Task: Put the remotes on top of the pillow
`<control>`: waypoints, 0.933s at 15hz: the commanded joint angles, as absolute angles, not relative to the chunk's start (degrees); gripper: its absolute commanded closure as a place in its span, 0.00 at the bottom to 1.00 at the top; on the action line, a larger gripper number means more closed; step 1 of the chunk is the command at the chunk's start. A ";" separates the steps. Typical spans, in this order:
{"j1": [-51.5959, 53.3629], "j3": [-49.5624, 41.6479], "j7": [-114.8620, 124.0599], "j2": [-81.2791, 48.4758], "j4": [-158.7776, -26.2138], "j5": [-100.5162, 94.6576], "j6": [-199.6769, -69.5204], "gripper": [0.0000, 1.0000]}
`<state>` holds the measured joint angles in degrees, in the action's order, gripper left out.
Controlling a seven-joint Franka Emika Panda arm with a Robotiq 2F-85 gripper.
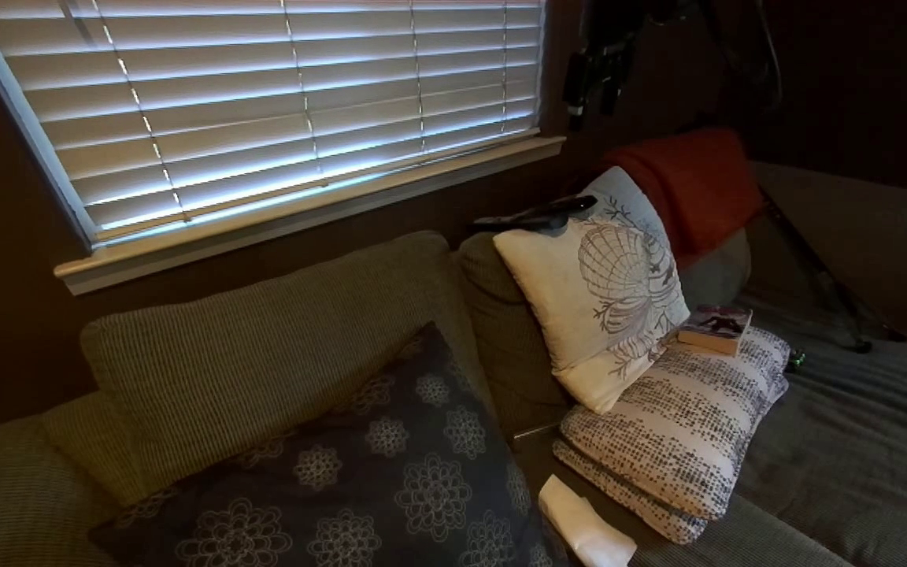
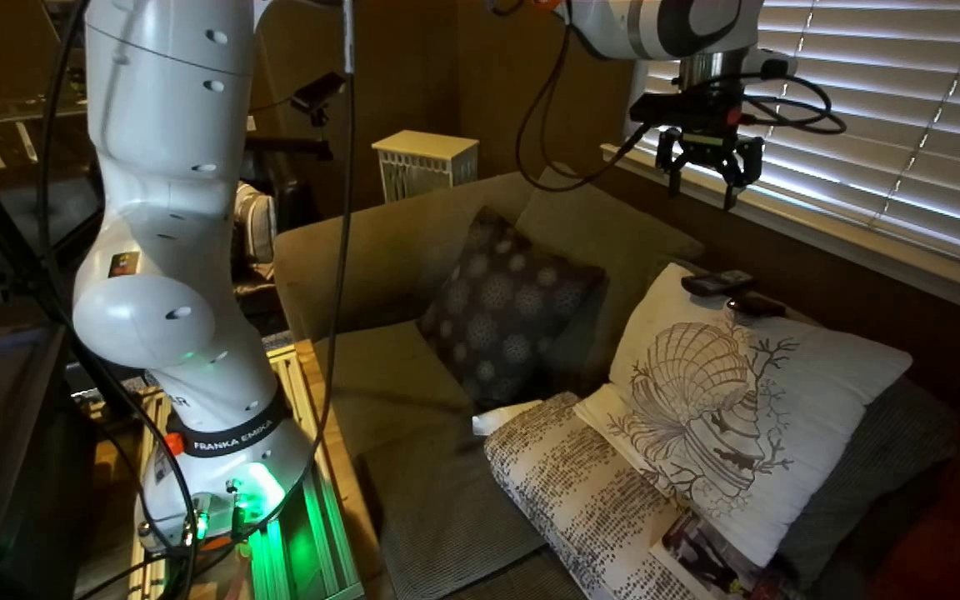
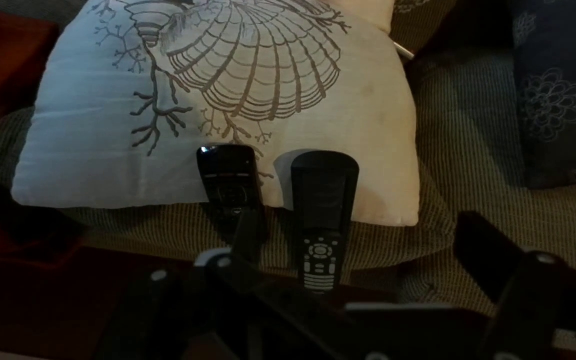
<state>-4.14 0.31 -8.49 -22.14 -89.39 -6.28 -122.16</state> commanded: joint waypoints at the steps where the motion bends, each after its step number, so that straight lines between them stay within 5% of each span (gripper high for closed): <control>1: -4.07 0.05 -8.63 -24.44 -88.94 -4.58 -127.95 0.00; 14: -5.98 1.62 -10.00 -35.00 -83.84 2.59 -138.54 0.00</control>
